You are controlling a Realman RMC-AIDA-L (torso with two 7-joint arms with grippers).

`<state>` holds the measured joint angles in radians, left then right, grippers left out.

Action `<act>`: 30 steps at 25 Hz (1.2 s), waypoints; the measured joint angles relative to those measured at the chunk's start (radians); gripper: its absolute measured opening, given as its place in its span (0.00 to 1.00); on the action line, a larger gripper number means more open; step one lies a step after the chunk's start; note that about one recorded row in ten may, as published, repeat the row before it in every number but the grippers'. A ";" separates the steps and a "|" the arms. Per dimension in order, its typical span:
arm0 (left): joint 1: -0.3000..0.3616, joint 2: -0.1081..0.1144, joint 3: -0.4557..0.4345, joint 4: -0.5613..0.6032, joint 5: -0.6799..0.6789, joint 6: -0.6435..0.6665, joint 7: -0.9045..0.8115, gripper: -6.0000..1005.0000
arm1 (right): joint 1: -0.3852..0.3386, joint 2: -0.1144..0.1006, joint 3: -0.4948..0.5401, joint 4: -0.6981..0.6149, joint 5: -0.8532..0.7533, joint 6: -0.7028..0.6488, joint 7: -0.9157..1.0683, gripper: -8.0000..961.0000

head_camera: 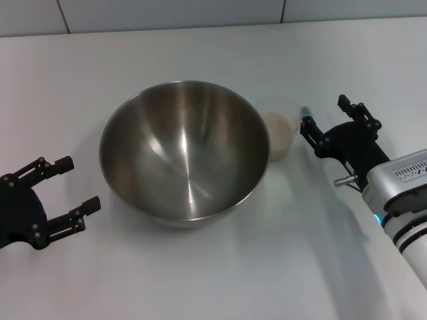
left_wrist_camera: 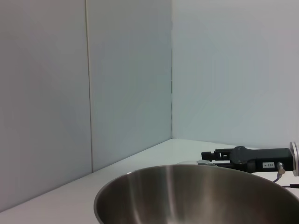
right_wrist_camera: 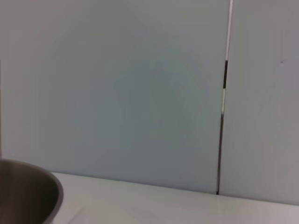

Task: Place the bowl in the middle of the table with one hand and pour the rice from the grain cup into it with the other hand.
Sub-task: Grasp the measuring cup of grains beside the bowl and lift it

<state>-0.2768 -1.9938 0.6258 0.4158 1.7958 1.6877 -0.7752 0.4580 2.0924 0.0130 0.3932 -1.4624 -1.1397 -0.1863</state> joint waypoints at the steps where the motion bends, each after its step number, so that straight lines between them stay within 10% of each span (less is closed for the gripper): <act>1: 0.002 -0.001 0.000 0.000 0.000 0.000 -0.002 0.81 | 0.000 0.000 0.000 0.000 -0.008 0.005 0.006 0.82; 19: 0.010 -0.004 -0.012 -0.001 -0.001 0.011 -0.010 0.81 | 0.013 0.000 0.002 -0.011 -0.050 0.008 0.007 0.15; 30: 0.010 -0.004 -0.012 -0.004 -0.001 0.011 -0.010 0.81 | 0.012 0.000 0.015 -0.017 -0.049 0.002 0.008 0.04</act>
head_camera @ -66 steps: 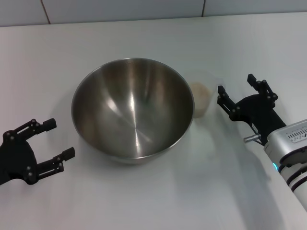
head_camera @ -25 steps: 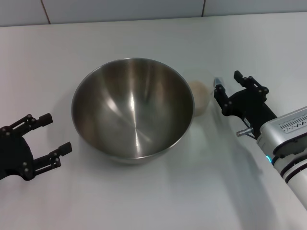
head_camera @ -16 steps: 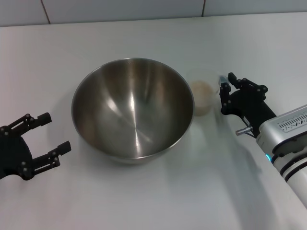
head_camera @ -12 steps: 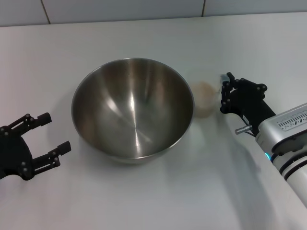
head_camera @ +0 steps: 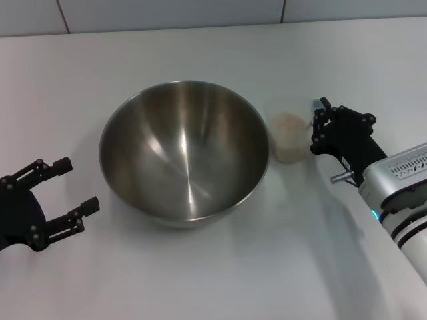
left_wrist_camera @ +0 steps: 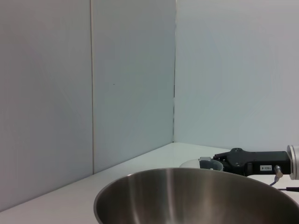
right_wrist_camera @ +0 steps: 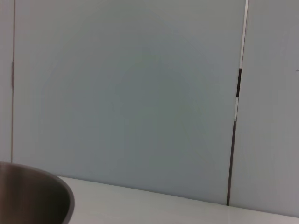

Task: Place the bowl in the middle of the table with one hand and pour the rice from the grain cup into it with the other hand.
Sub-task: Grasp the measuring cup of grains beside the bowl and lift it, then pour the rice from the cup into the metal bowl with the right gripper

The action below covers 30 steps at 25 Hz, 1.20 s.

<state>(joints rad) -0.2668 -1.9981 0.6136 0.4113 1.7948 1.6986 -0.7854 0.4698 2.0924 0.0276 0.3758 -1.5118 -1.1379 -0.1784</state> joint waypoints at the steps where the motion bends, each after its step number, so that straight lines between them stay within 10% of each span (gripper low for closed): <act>1: 0.000 0.000 0.000 -0.001 0.000 0.000 0.000 0.81 | 0.000 0.000 0.000 0.000 0.000 -0.001 0.000 0.04; 14: 0.000 0.001 0.000 -0.005 0.001 -0.004 0.004 0.81 | -0.012 -0.009 0.000 -0.049 0.002 -0.288 0.072 0.04; 30: 0.000 -0.002 0.000 -0.005 0.002 -0.002 0.005 0.81 | 0.010 -0.011 -0.004 -0.109 -0.001 -0.332 0.164 0.04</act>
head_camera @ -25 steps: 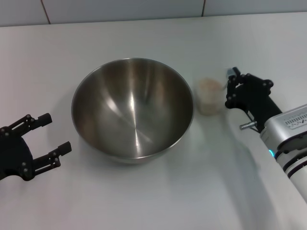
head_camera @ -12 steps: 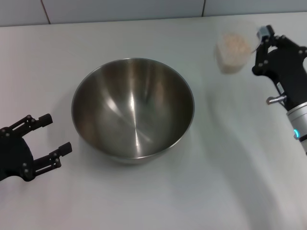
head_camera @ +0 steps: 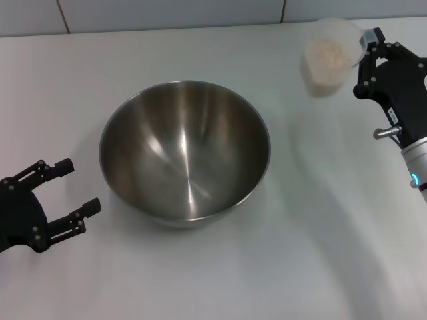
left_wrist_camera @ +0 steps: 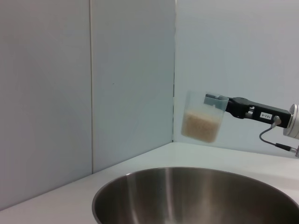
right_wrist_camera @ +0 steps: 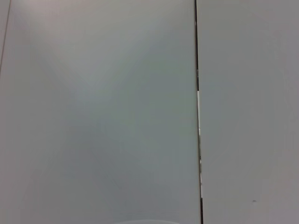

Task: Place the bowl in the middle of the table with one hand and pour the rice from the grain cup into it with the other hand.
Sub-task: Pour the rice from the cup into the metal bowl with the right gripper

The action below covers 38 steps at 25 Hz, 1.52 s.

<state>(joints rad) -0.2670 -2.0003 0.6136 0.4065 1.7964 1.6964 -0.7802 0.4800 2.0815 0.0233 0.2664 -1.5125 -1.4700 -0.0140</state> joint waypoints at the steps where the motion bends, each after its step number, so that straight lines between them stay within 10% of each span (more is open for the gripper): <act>1: 0.000 0.000 0.000 0.000 0.000 0.000 0.000 0.81 | 0.002 0.000 -0.001 0.000 0.000 0.000 0.000 0.04; 24: 0.000 -0.005 0.001 0.000 -0.002 0.005 -0.005 0.81 | 0.246 -0.003 -0.010 -0.326 -0.695 0.007 0.606 0.03; 38: 0.000 -0.008 0.004 0.000 0.002 0.005 -0.006 0.81 | 0.287 -0.003 -0.024 -0.336 -0.743 0.044 0.587 0.03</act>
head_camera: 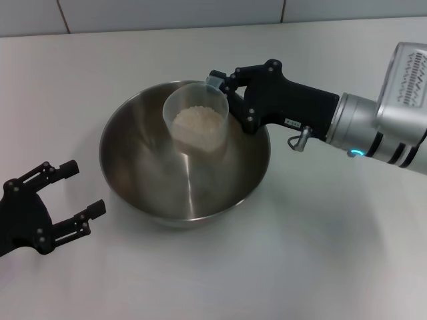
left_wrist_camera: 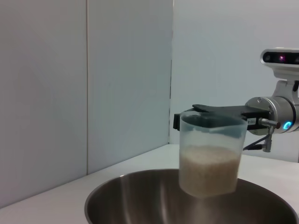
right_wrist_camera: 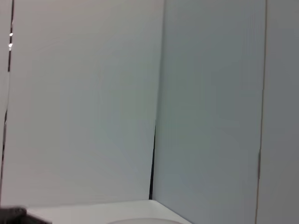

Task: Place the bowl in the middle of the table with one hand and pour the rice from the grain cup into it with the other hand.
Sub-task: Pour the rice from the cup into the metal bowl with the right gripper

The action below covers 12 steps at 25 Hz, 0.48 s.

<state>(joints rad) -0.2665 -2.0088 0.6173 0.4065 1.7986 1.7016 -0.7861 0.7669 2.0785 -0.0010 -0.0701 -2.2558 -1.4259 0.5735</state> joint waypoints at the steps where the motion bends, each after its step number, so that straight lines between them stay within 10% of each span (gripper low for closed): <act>1: 0.000 -0.003 -0.001 0.000 0.000 0.000 0.001 0.81 | 0.005 0.000 -0.015 -0.016 -0.003 0.000 -0.070 0.03; 12: 0.000 -0.013 -0.004 0.000 0.002 0.000 0.007 0.81 | 0.034 0.001 -0.039 -0.077 0.002 -0.003 -0.461 0.03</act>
<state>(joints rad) -0.2669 -2.0214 0.6136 0.4065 1.8006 1.7019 -0.7787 0.8012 2.0797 -0.0402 -0.1472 -2.2536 -1.4291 0.1122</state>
